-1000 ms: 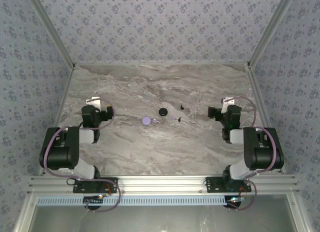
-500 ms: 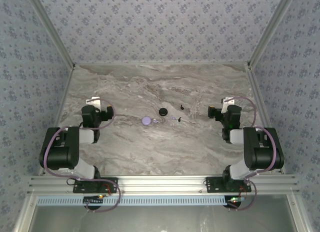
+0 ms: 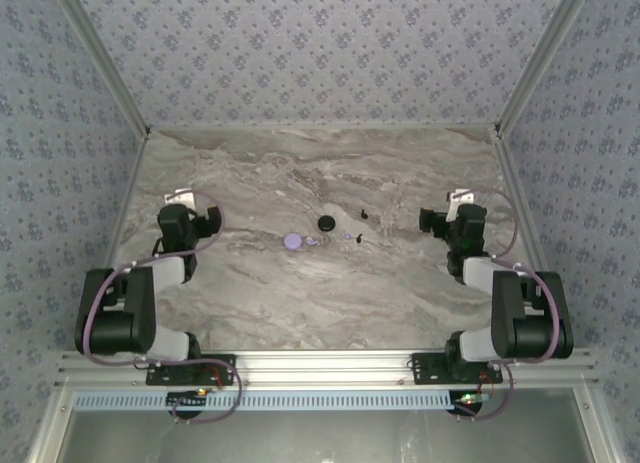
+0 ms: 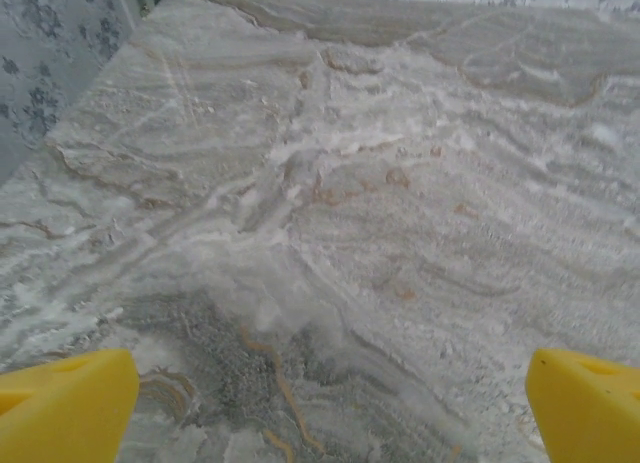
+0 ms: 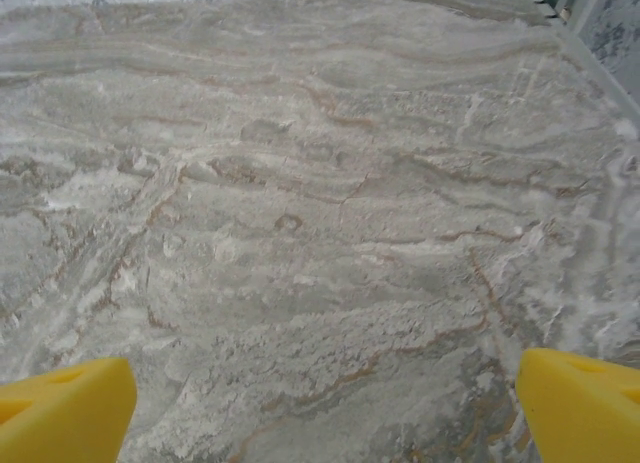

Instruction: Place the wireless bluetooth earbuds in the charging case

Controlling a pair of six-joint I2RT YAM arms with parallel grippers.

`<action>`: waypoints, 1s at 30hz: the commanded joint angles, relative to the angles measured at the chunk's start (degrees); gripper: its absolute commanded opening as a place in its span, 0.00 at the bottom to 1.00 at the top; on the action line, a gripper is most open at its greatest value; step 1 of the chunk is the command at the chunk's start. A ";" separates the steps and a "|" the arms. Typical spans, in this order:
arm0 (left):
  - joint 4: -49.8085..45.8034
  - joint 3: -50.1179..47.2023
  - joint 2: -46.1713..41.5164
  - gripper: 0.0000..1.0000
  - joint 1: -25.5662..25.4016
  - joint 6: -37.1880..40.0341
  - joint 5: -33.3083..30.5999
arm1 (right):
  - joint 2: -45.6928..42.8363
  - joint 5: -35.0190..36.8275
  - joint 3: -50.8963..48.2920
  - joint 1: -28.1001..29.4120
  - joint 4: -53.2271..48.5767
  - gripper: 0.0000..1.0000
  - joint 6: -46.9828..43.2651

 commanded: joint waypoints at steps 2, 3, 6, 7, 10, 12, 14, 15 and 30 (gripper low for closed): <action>-13.96 5.34 -6.25 0.99 0.27 -5.35 0.86 | -4.38 2.06 7.55 0.32 -18.68 1.00 3.93; -17.29 6.70 -7.27 0.99 0.32 -6.24 1.88 | -4.90 2.15 9.09 0.81 -21.63 1.00 4.52; -27.90 12.01 -8.62 0.99 0.18 -8.92 5.85 | -5.19 1.70 15.17 1.81 -33.04 1.00 7.10; -31.63 14.30 -8.40 0.99 0.00 -9.66 7.14 | -4.81 1.40 17.21 2.44 -36.28 1.00 7.53; -38.97 19.39 -6.93 0.99 -1.51 -10.78 10.78 | -3.01 -1.60 21.69 4.70 -42.33 1.00 9.14; -41.67 21.89 -5.97 0.99 -3.52 -10.77 13.67 | -1.72 -3.40 23.86 6.78 -44.80 1.00 10.32; -44.06 24.77 -4.45 0.99 -5.93 -11.95 16.83 | -0.29 -5.09 25.91 9.63 -46.59 1.00 11.03; -45.23 26.15 -3.32 0.99 -6.66 -12.51 18.68 | 0.40 -5.47 26.83 10.93 -47.31 1.00 11.42; -59.08 51.15 21.41 0.63 -22.18 -11.49 26.36 | 16.56 -19.66 40.72 23.85 -54.40 0.70 14.37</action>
